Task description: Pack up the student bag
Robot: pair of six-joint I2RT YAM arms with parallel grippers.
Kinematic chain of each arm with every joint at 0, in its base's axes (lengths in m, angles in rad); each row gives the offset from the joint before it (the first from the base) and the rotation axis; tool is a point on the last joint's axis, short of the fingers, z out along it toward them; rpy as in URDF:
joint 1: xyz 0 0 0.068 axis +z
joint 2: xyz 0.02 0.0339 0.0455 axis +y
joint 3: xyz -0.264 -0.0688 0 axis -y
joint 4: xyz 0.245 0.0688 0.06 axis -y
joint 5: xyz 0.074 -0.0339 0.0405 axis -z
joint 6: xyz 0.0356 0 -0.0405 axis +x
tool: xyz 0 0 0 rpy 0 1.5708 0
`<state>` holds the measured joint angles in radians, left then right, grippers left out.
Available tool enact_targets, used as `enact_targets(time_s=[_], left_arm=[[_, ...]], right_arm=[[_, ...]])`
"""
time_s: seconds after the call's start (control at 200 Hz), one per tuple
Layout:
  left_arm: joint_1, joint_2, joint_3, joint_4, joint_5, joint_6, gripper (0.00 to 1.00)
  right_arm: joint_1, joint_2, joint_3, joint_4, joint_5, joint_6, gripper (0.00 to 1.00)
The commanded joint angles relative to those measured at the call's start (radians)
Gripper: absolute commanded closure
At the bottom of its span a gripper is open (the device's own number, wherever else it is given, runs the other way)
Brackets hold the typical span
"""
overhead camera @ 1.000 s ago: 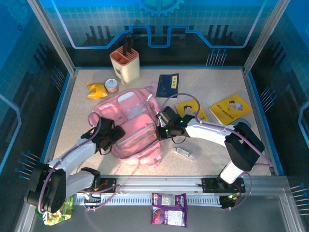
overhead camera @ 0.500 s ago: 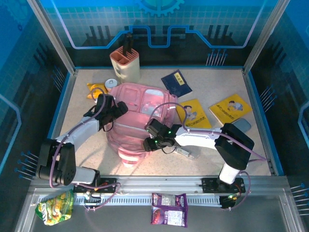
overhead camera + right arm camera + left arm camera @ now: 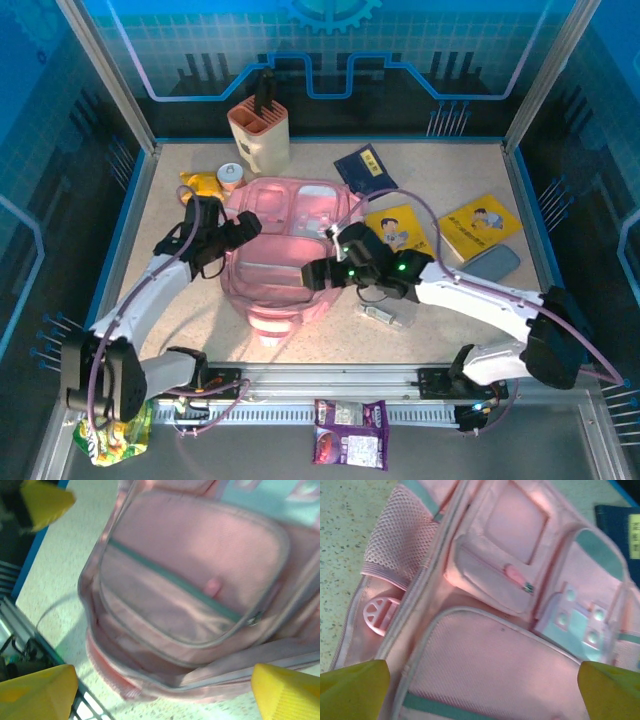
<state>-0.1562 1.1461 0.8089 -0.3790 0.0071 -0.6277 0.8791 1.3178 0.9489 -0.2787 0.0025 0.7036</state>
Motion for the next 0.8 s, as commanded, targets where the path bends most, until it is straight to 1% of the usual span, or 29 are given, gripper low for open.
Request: enact_targets(time_s=[0.0,0.06,0.12,0.165,0.225,0.33,0.415,0.48,0.575,0.61,0.655,0.72,0.795], left_arm=[[-0.051,-0.077,-0.007,-0.114,0.065,-0.026,0.05],[-0.126,-0.117,-0.005,-0.151,0.025,-0.056,0.05],[-0.216,-0.147,-0.009,-0.162,-0.007,-0.096,0.05],[-0.286,-0.163,-0.017,-0.161,-0.02,-0.14,0.06],[-0.381,-0.179,-0.043,-0.139,-0.05,-0.207,0.07],[-0.581,-0.173,-0.084,-0.076,-0.124,-0.325,0.1],[-0.758,-0.135,-0.091,-0.007,-0.189,-0.39,0.1],[-0.864,-0.093,-0.094,0.041,-0.252,-0.439,0.1],[-0.925,-0.012,-0.097,0.117,-0.26,-0.479,0.1],[-0.941,0.017,-0.1,0.149,-0.263,-0.492,0.12],[-0.962,0.055,-0.112,0.231,-0.256,-0.501,0.14],[-0.981,0.113,-0.12,0.33,-0.241,-0.517,0.15],[-0.986,0.182,-0.108,0.375,-0.221,-0.527,0.15]], right_arm=[[-0.074,-0.006,-0.029,-0.057,-0.051,-0.04,0.08],[-0.152,-0.002,-0.02,-0.092,-0.074,-0.047,0.07],[-0.233,0.002,-0.033,-0.069,-0.131,-0.043,0.08],[-0.274,0.013,-0.042,-0.045,-0.163,-0.037,0.09],[-0.306,0.038,-0.04,-0.035,-0.172,-0.051,0.1],[-0.362,0.075,-0.043,-0.022,-0.208,-0.061,0.13],[-0.39,0.069,-0.064,0.005,-0.182,-0.039,0.15],[-0.396,0.052,-0.112,0.046,-0.158,-0.036,0.16],[-0.404,0.031,-0.147,0.101,-0.156,-0.036,0.15],[-0.41,0.023,-0.161,0.133,-0.174,-0.033,0.14],[-0.414,0.019,-0.178,0.168,-0.19,-0.029,0.14],[-0.416,0.024,-0.172,0.157,-0.184,-0.028,0.14],[-0.421,0.039,-0.153,0.125,-0.173,-0.036,0.13]])
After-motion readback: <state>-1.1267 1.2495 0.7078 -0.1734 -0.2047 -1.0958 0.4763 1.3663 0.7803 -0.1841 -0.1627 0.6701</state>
